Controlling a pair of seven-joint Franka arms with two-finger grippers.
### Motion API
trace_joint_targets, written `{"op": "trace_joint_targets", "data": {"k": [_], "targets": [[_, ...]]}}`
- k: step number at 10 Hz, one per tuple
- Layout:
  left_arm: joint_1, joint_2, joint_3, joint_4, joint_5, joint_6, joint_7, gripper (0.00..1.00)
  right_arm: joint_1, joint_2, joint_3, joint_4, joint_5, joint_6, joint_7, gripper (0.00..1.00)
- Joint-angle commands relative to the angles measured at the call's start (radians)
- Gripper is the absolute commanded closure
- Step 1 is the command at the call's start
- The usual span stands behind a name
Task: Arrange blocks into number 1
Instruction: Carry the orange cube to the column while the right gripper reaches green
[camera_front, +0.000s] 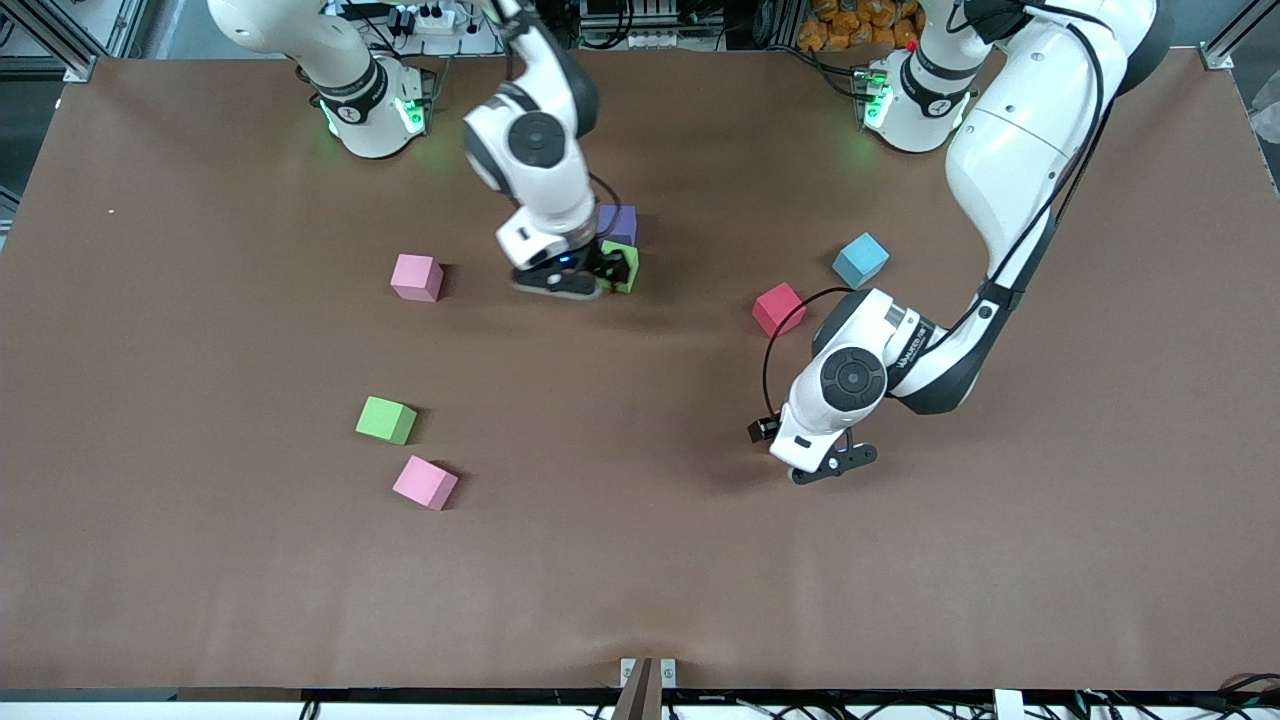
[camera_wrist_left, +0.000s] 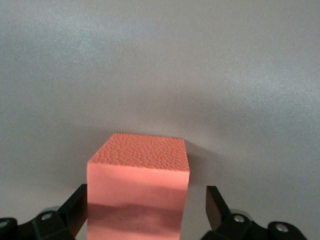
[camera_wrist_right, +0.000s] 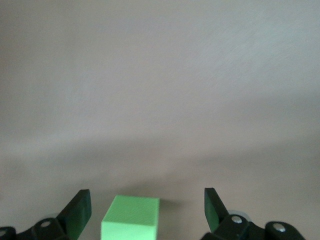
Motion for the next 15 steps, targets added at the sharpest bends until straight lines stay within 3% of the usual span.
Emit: {"op": "trace_joint_targets", "data": {"k": [1, 3, 6, 8, 15], "targets": [[-0.011, 0.011, 0.008, 0.019, 0.042, 0.004, 0.007, 0.99, -0.075, -0.103, 0.03, -0.055, -0.032, -0.036, 0.009, 0.0], [-0.019, 0.016, 0.008, 0.019, 0.047, 0.004, -0.002, 1.0, -0.242, -0.154, 0.105, -0.048, -0.072, -0.077, 0.009, 0.0], [-0.056, -0.009, 0.005, 0.019, 0.052, 0.0, -0.035, 1.0, -0.44, -0.182, 0.135, -0.008, -0.192, -0.096, 0.005, 0.0], [-0.128, -0.021, -0.001, 0.019, 0.05, -0.007, -0.113, 1.0, -0.587, -0.175, 0.171, 0.044, -0.207, -0.097, -0.05, 0.0], [-0.438, -0.024, -0.006, 0.02, 0.039, -0.007, -0.319, 1.0, -0.85, -0.157, 0.199, 0.143, -0.206, -0.202, -0.277, 0.0]]}}
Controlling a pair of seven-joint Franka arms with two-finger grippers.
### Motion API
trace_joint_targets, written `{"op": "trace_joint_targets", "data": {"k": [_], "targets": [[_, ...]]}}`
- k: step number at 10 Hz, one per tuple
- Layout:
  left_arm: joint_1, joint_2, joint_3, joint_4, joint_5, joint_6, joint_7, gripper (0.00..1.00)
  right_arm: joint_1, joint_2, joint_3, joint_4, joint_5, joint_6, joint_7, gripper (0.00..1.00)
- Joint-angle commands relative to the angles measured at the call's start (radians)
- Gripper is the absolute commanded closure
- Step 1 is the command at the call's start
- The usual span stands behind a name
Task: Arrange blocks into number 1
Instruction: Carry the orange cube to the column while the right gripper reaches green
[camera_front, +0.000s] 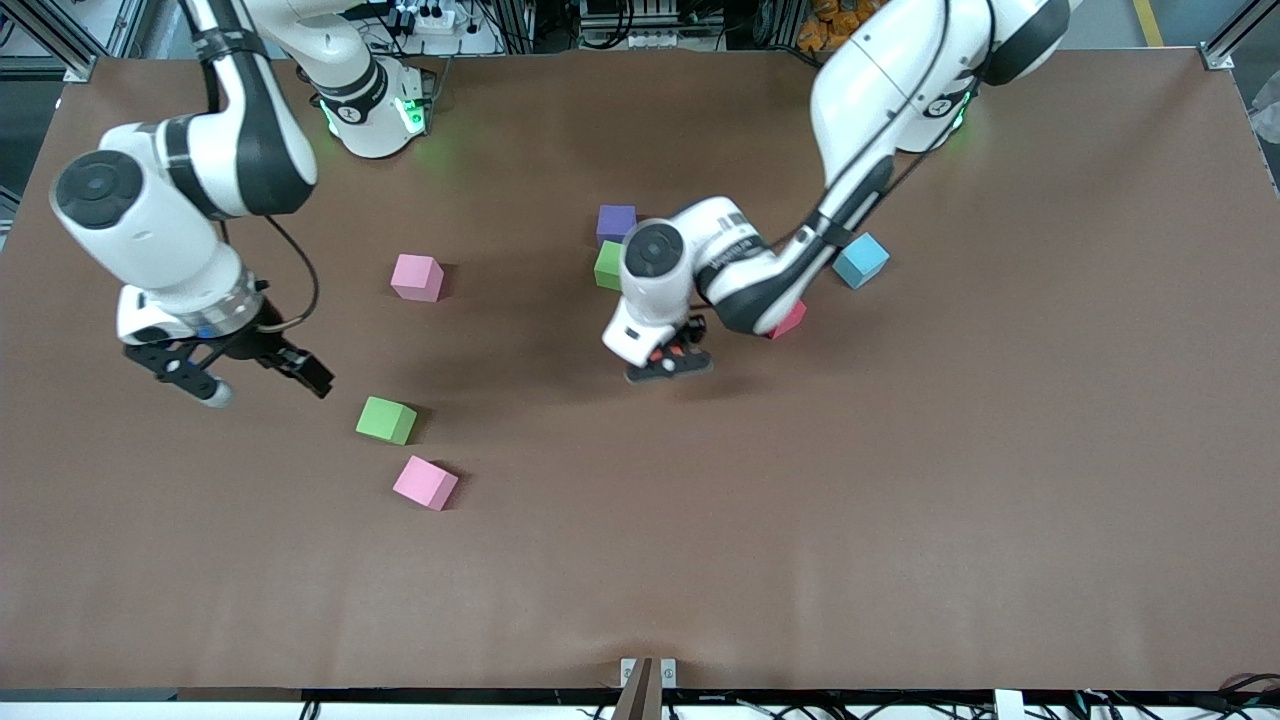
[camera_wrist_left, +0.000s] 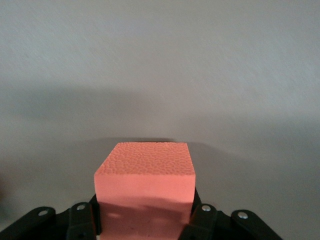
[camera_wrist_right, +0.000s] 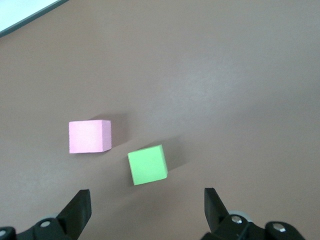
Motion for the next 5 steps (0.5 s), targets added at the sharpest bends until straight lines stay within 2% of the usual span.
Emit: {"op": "trace_joint_targets", "data": {"k": [1, 5], "targets": [[-0.07, -0.014, 0.011, -0.007, 0.015, -0.007, -0.051, 1.0, -0.051, 0.011, 0.03, 0.024, -0.021, -0.018, -0.022, 0.0], [-0.152, -0.007, 0.013, -0.011, 0.015, -0.007, -0.08, 1.0, -0.1, 0.083, 0.029, 0.053, -0.005, 0.008, 0.016, 0.0]]}}
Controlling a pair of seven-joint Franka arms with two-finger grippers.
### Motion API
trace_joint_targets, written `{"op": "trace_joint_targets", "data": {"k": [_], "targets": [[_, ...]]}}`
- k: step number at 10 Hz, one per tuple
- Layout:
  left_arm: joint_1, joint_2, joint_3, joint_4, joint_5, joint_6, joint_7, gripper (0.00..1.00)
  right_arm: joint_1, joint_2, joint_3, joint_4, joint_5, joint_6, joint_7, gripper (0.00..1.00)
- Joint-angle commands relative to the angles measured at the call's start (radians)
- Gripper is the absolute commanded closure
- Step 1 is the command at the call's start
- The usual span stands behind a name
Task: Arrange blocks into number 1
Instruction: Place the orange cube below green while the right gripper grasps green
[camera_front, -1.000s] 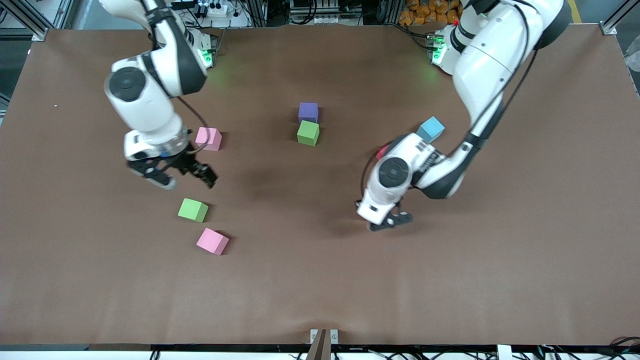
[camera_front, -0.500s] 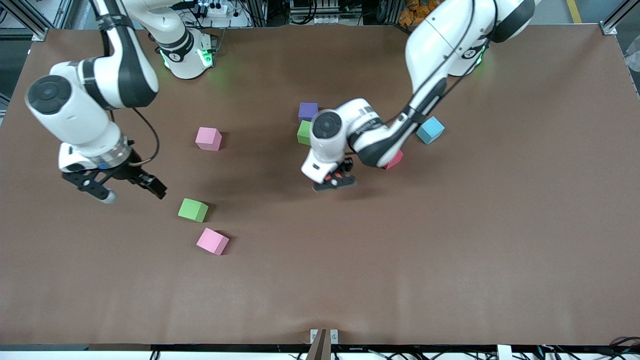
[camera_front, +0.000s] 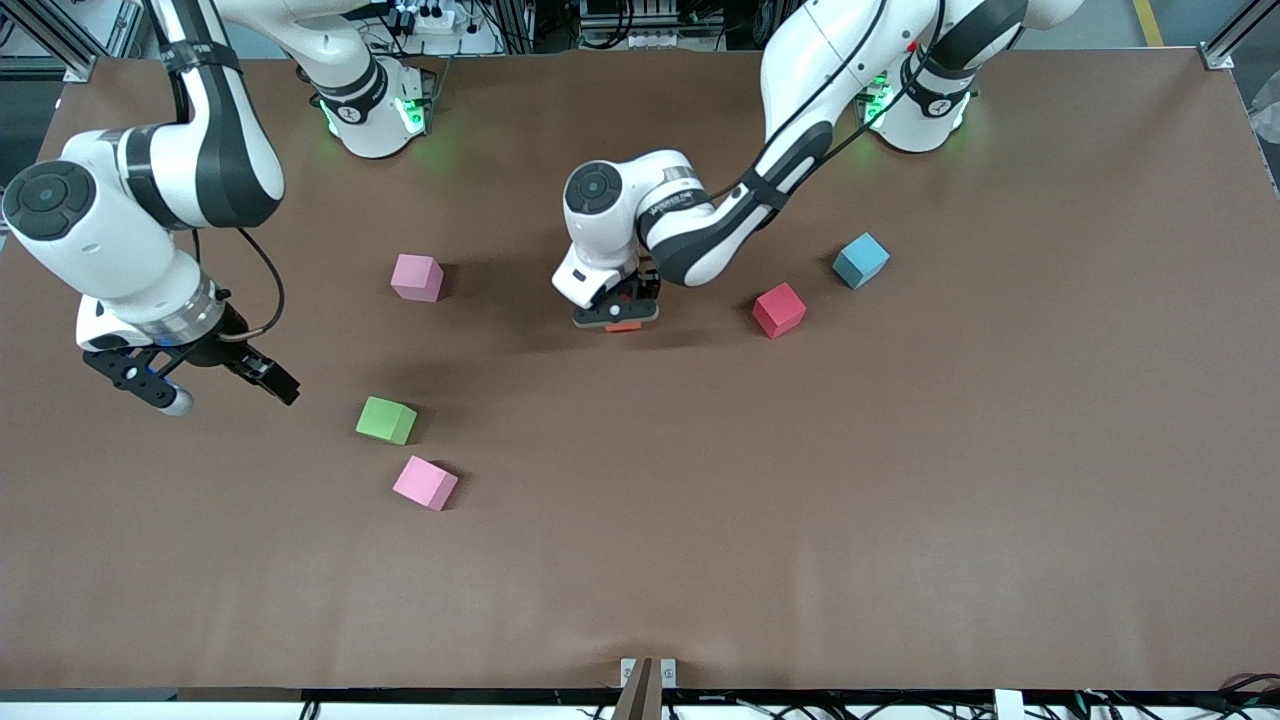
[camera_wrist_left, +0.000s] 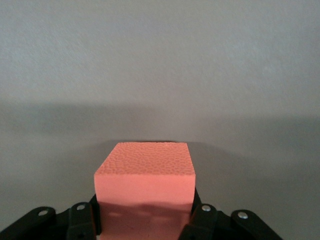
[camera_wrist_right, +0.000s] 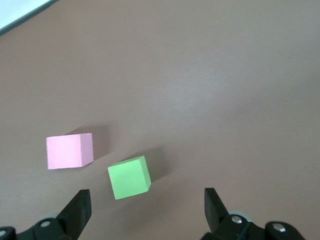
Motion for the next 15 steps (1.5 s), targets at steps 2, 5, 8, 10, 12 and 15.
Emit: {"op": "trace_joint_targets", "data": {"k": [2, 5, 8, 10, 12, 15], "targets": [[-0.038, -0.005, 0.01, -0.011, 0.015, -0.005, -0.031, 1.0, -0.04, 0.105, 0.018, 0.09, -0.006, 0.005, 0.09, 0.0], [-0.043, 0.001, 0.01, -0.013, 0.017, -0.005, -0.027, 0.93, -0.02, 0.184, 0.018, 0.13, 0.092, 0.052, 0.107, 0.0], [-0.044, -0.004, 0.01, -0.013, 0.017, -0.005, -0.03, 0.0, -0.017, 0.266, 0.017, 0.139, 0.132, 0.117, 0.107, 0.0], [-0.035, -0.011, 0.01, -0.009, 0.015, -0.005, -0.031, 0.0, 0.015, 0.339, 0.014, 0.153, 0.187, 0.202, 0.107, 0.0], [0.005, -0.04, 0.015, -0.013, 0.015, -0.01, -0.028, 0.0, 0.093, 0.381, -0.043, 0.159, 0.203, 0.241, 0.093, 0.0], [0.109, -0.109, 0.013, -0.044, 0.015, -0.088, -0.028, 0.0, 0.138, 0.401, -0.066, 0.153, 0.175, 0.24, -0.049, 0.0]]}}
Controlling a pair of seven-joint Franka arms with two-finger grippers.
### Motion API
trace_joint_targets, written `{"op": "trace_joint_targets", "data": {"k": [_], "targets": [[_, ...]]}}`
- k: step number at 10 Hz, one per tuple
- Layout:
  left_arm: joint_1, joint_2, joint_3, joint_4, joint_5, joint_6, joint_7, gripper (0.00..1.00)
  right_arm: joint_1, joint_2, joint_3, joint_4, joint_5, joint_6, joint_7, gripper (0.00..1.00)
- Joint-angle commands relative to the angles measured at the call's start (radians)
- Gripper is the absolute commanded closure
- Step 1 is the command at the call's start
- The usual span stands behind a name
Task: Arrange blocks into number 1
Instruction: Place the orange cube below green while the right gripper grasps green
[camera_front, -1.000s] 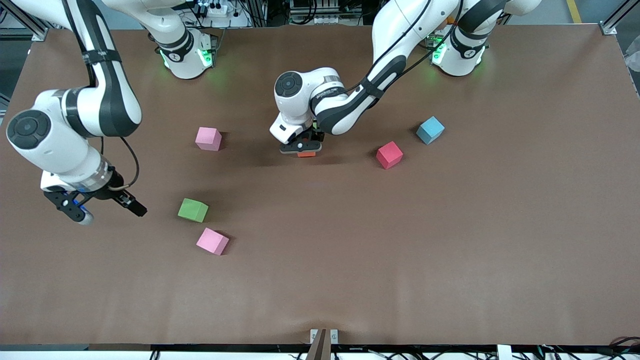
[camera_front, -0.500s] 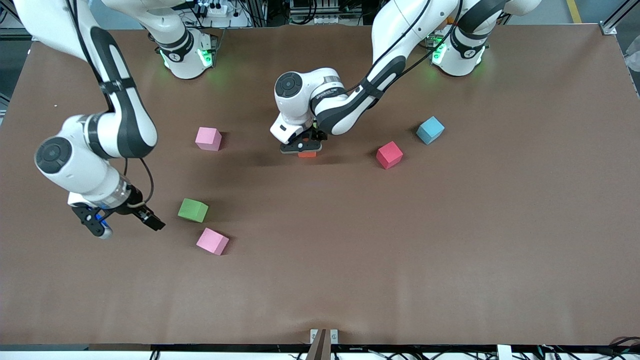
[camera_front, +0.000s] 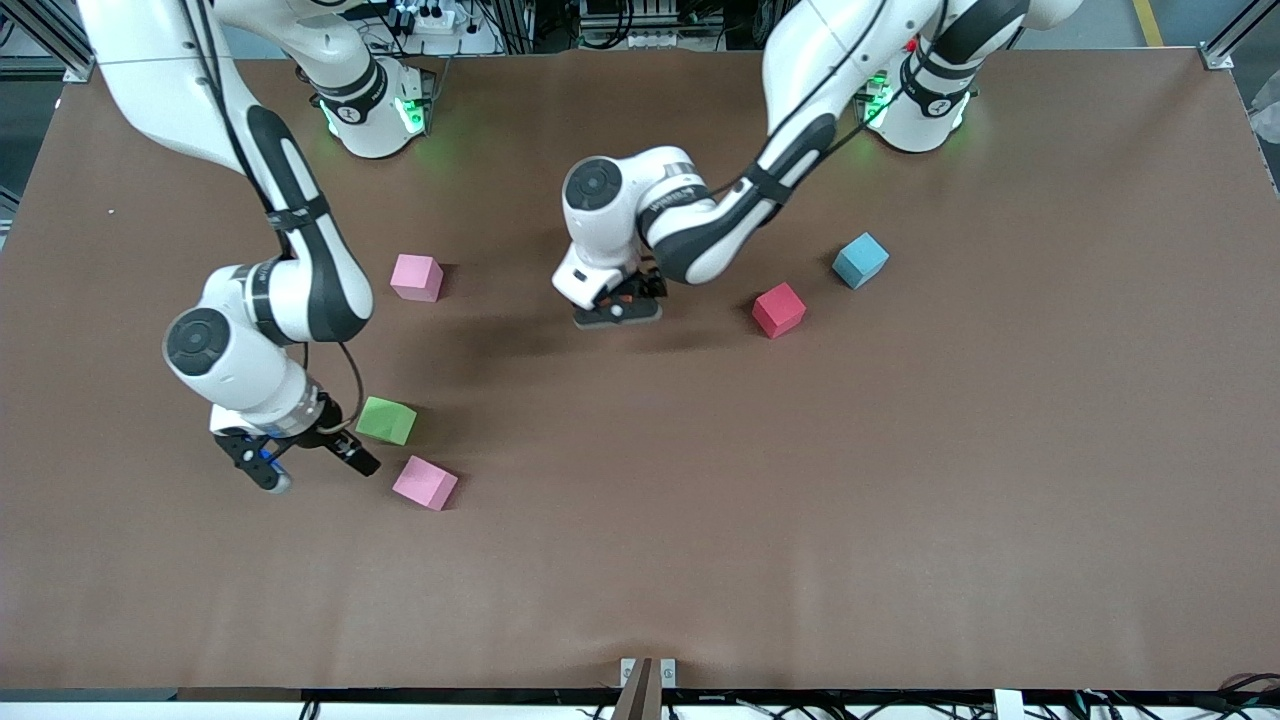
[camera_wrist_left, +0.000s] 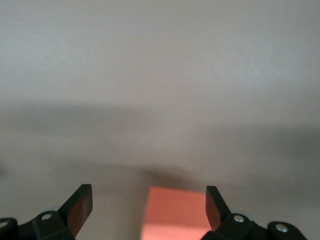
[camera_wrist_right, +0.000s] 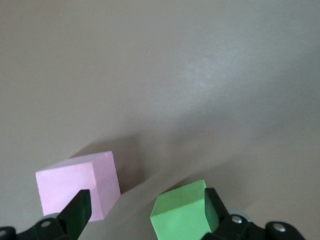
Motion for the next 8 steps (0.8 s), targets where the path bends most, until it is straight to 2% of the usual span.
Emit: {"op": "trace_joint_targets", "data": {"k": [1, 4, 6, 8], "targets": [[0.086, -0.105, -0.006, -0.108, 0.015, -0.043, -0.023, 0.0, 0.02, 0.01, -0.015, 0.013, -0.002, -0.009, -0.138, 0.0], [0.19, -0.22, -0.014, -0.282, 0.017, -0.034, -0.009, 0.0, 0.022, -0.028, -0.015, -0.054, -0.003, -0.003, -0.278, 0.0], [0.276, -0.266, -0.04, -0.382, 0.017, 0.009, -0.009, 0.0, 0.026, -0.039, -0.015, -0.098, -0.003, 0.003, -0.317, 0.0], [0.383, -0.338, -0.092, -0.52, 0.015, 0.093, -0.011, 0.0, 0.029, -0.027, -0.015, -0.147, -0.002, 0.077, -0.321, 0.0]]}}
